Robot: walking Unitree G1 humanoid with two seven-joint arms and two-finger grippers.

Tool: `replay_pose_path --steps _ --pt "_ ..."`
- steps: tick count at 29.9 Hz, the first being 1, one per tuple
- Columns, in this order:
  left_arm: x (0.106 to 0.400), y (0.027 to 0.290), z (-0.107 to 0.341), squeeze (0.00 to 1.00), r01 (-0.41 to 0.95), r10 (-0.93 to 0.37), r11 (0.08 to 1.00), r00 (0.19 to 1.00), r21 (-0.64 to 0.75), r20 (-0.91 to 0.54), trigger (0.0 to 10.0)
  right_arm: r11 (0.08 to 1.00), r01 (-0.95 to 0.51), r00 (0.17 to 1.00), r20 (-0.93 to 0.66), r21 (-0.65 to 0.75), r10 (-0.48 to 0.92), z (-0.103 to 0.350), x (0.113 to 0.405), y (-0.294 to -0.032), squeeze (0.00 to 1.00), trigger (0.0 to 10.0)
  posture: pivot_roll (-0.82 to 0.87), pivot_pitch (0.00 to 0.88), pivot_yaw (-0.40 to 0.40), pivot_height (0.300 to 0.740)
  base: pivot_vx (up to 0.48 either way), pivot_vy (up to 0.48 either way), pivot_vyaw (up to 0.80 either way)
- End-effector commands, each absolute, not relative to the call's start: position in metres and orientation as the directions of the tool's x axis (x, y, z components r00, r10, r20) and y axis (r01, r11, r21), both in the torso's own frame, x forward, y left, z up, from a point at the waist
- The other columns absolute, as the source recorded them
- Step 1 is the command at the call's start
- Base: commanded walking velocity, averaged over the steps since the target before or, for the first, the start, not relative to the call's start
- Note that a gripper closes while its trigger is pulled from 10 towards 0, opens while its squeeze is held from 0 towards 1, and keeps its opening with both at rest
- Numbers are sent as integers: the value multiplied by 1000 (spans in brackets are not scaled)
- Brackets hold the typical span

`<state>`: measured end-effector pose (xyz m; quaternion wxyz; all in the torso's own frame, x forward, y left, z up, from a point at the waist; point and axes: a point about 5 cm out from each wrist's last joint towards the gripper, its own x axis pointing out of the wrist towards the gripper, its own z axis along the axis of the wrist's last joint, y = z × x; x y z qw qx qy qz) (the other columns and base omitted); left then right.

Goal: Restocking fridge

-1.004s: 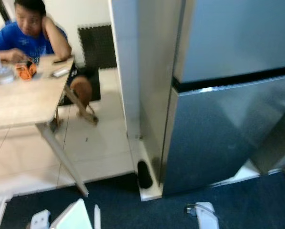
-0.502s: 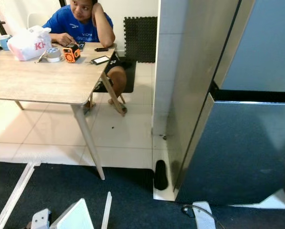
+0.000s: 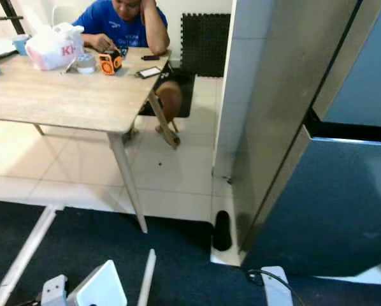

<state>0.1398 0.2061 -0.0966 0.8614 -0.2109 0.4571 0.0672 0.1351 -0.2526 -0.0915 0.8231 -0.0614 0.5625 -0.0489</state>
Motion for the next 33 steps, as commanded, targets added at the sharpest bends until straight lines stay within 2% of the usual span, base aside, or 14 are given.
replay_pose_path --steps 1,6,20,29,33 --pt "134 193 -101 0 -313 -129 882 558 -352 -820 10000 986 16 370 -916 -163 -158 -90 137 -255 0 10000 -69 0 24 740 0 -386 0" --pt "134 194 -100 0 -322 -119 880 561 -348 -819 10000 985 20 370 -913 -174 -168 -90 137 -257 0 10000 -69 0 26 740 0 -410 0" --pt "135 194 -100 0 -359 -103 861 569 -359 -816 10000 981 29 377 -907 -192 -189 -88 139 -260 0 10000 -74 0 24 740 0 0 0" --pt "138 195 -99 0 -356 -96 863 582 -359 -807 10000 978 38 452 -869 -206 -201 -79 154 -267 0 10000 -78 0 25 740 0 0 0" --pt "141 198 -97 0 -366 -85 854 604 -371 -793 10000 996 16 569 -818 -90 -83 -64 180 -270 0 10000 -80 0 24 740 0 0 0"
